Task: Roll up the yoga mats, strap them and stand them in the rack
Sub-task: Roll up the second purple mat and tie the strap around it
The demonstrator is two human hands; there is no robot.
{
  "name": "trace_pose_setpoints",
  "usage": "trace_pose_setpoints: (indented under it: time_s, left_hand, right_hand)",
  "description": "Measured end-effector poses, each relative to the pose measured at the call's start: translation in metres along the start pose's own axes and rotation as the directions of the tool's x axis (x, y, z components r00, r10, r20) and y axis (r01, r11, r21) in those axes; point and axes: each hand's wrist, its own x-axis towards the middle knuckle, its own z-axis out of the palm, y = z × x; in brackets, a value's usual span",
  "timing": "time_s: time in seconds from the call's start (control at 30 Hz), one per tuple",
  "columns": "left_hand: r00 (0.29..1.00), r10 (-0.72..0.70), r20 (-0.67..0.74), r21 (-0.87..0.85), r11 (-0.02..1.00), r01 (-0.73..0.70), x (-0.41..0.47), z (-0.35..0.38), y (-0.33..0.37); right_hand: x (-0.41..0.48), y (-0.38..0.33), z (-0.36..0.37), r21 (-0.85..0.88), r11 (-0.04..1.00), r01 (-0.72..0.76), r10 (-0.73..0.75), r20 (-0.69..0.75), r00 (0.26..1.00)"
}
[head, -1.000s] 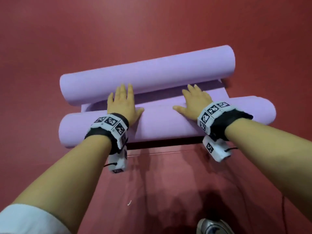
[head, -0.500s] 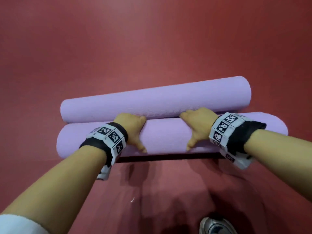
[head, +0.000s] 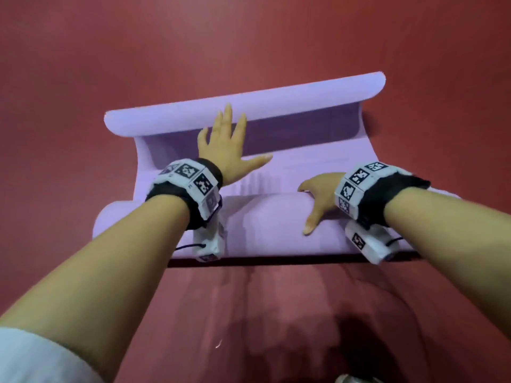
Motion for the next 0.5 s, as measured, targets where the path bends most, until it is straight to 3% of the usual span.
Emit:
trace_pose_setpoints:
  time_s: [0.07, 0.13, 0.23, 0.33, 0.4, 0.5]
  left_hand:
    - [0.983, 0.091, 0.157, 0.088, 0.99, -0.106, -0.019, 0.012, -0.001]
    - [0.952, 0.113, 0.285, 0.185, 0.968, -0.17, -0.037, 0.031, -0.002]
    - [0.974, 0.1, 0.205, 0.349, 0.922, -0.168, -0.042, 0.055, -0.003]
    - [0.985, 0.127, 0.118, 0.412, 0.896, -0.165, -0.037, 0.058, 0.001]
    - [0.985, 0.134, 0.111, 0.41, 0.896, -0.168, -0.03, 0.056, 0.002]
    - [0.978, 0.16, 0.131, 0.438, 0.876, -0.202, -0.027, 0.048, 0.002]
  right_hand:
    - [0.005, 0.011, -0.015, 0.028, 0.996, -0.081, 0.084, -0.15, 0.985]
    - [0.013, 0.021, -0.016, 0.015, 0.987, -0.16, 0.155, -0.352, 0.923]
    - [0.024, 0.02, 0.006, -0.024, 0.973, -0.227, 0.176, -0.556, 0.812]
    - [0.016, 0.017, 0.023, -0.127, 0.982, -0.137, 0.05, -0.527, 0.848]
    - [0.006, 0.013, 0.028, -0.306, 0.946, -0.105, -0.046, -0.448, 0.893]
    - [0.002, 0.002, 0.019, -0.406, 0.904, -0.136, -0.081, -0.476, 0.876]
